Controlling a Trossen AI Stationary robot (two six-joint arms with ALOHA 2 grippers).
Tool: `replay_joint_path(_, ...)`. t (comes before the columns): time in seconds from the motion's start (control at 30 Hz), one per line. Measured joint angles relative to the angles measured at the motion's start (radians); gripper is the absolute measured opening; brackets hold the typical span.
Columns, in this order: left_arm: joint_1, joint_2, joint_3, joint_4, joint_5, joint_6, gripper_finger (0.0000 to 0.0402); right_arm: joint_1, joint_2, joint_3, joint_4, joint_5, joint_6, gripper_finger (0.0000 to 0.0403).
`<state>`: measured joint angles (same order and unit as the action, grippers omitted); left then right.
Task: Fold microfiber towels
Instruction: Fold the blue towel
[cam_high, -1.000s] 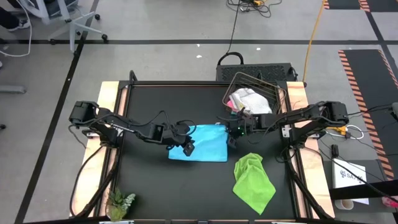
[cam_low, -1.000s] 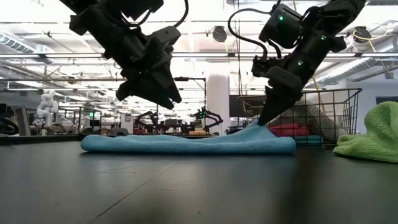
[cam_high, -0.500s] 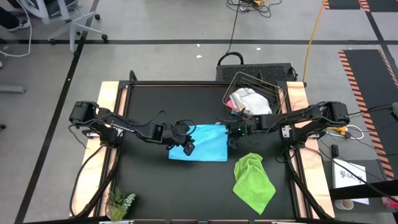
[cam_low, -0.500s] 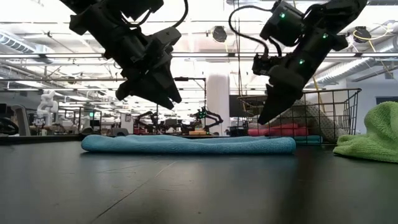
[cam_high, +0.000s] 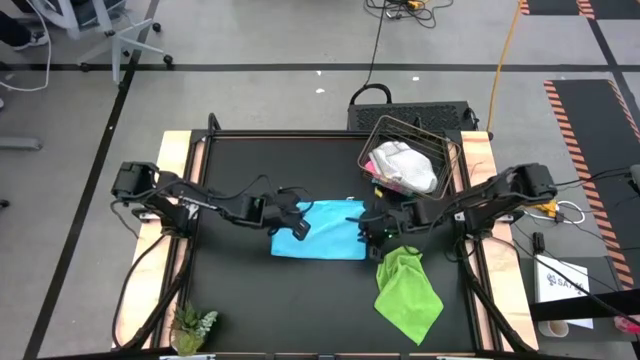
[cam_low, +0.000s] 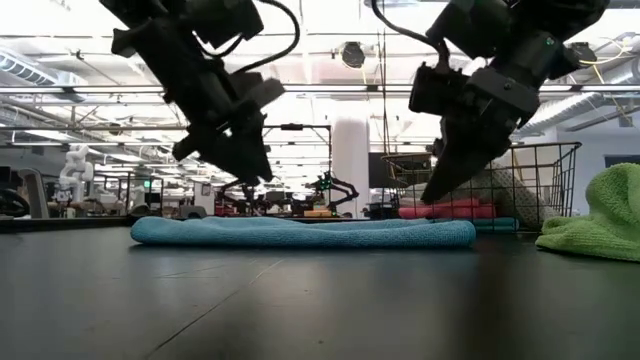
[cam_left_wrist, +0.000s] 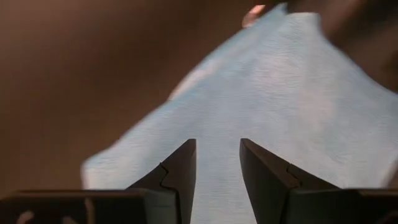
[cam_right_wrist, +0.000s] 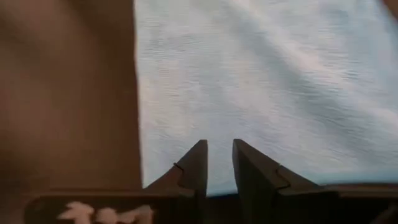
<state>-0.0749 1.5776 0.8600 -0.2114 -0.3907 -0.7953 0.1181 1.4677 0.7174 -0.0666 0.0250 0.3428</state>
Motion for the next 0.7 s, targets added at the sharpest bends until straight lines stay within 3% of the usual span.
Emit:
replay_joint_path(0.2, 0.025, 0.048, 0.000, -0.029, -0.020, -0.056, 0.0126, 0.039, 0.084, 0.000, 0.125, -0.004, 0.038, 0.0036)
replay_joint_path(0.43, 0.024, 0.147, 0.000, -0.025, 0.058, -0.082, 0.0126, 0.040, 0.086, 0.000, 0.121, -0.002, 0.038, 0.0020)
replay_joint_path(0.7, 0.039, 0.167, 0.002, -0.046, 0.046, -0.082, 0.0126, 0.039, 0.117, 0.000, 0.116, -0.001, 0.038, 0.0001)
